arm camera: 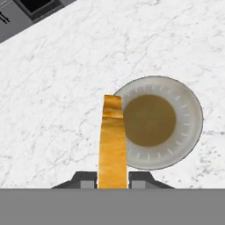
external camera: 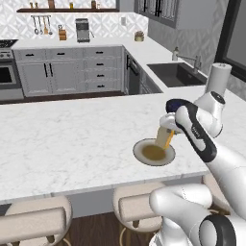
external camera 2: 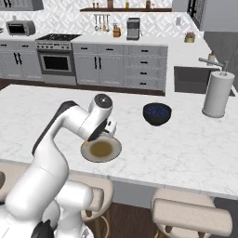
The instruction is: Start the toaster. Once the lever pops up, take the bread to the plate on the dining counter.
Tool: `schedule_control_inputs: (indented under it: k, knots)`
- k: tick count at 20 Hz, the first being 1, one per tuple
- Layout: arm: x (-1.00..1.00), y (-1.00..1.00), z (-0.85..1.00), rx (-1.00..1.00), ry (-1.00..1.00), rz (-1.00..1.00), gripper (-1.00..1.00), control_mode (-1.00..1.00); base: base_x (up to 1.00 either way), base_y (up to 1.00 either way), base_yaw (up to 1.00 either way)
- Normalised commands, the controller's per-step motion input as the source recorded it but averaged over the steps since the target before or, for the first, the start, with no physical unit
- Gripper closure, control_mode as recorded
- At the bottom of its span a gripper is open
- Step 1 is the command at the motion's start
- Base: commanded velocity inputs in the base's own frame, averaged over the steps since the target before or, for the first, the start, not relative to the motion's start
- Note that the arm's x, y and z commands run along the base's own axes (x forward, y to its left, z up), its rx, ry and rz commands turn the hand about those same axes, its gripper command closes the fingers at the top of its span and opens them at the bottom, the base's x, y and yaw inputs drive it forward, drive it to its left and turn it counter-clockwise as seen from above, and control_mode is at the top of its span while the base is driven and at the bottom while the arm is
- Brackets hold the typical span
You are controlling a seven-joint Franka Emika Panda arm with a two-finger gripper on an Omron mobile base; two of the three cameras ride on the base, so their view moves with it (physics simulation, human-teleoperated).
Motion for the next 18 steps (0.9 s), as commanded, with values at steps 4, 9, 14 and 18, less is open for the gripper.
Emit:
schedule_control_inputs:
  k: [4, 9, 14, 18]
  knots:
    - [0.28, 0.00, -0.45, 0.00, 0.03, 0.02, 1.00, -1.00, 0.00, 0.00, 0.00]
    - [0.20, 0.00, -0.40, 0.00, 0.04, 0.03, 1.00, -1.00, 0.00, 0.00, 0.00]
    - [0.15, 0.05, -0.16, 0.00, 0.05, 0.01, 1.00, -1.00, 0.00, 0.00, 0.00]
    - [0.22, 0.08, -0.04, 0.00, 0.00, 0.00, 1.00, -1.00, 0.00, 0.00, 0.00]
